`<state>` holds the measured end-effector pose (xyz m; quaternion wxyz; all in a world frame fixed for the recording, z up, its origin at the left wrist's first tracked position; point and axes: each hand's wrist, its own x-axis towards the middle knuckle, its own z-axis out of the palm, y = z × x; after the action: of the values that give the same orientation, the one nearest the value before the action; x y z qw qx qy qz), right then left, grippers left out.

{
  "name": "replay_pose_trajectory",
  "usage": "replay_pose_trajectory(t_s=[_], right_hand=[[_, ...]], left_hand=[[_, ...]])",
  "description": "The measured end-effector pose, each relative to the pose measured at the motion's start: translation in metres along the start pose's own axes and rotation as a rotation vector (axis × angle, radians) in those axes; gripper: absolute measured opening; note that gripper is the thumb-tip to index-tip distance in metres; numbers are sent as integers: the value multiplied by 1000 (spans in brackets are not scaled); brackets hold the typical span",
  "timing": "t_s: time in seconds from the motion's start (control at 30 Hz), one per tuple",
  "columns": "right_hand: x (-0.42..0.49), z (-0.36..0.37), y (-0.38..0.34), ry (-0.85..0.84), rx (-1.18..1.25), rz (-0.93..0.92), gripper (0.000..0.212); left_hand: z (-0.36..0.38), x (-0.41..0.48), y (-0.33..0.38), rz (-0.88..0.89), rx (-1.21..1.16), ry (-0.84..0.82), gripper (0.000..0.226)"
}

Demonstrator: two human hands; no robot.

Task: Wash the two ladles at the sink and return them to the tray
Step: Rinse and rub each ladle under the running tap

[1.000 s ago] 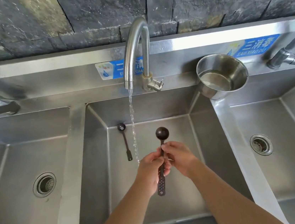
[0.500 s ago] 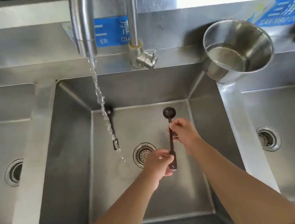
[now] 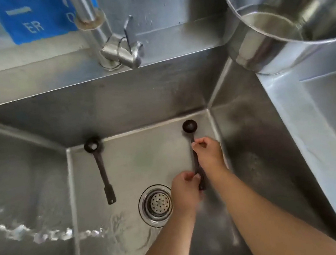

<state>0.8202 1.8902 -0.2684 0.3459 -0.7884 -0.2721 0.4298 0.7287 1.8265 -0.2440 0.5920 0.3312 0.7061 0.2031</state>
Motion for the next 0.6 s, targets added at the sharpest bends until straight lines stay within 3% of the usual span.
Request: replay_pose_trajectory(t_s=[0.2, 0.4, 0.6], right_hand=[[25, 6, 5, 37, -86, -130, 25], [35, 1, -4, 57, -215, -193, 19], [38, 2, -6, 53, -264, -182, 10]], left_hand=[[9, 32, -6, 198, 318, 67, 13], [14, 48, 3, 345, 539, 28, 21], [16, 56, 4, 373, 647, 54, 19]])
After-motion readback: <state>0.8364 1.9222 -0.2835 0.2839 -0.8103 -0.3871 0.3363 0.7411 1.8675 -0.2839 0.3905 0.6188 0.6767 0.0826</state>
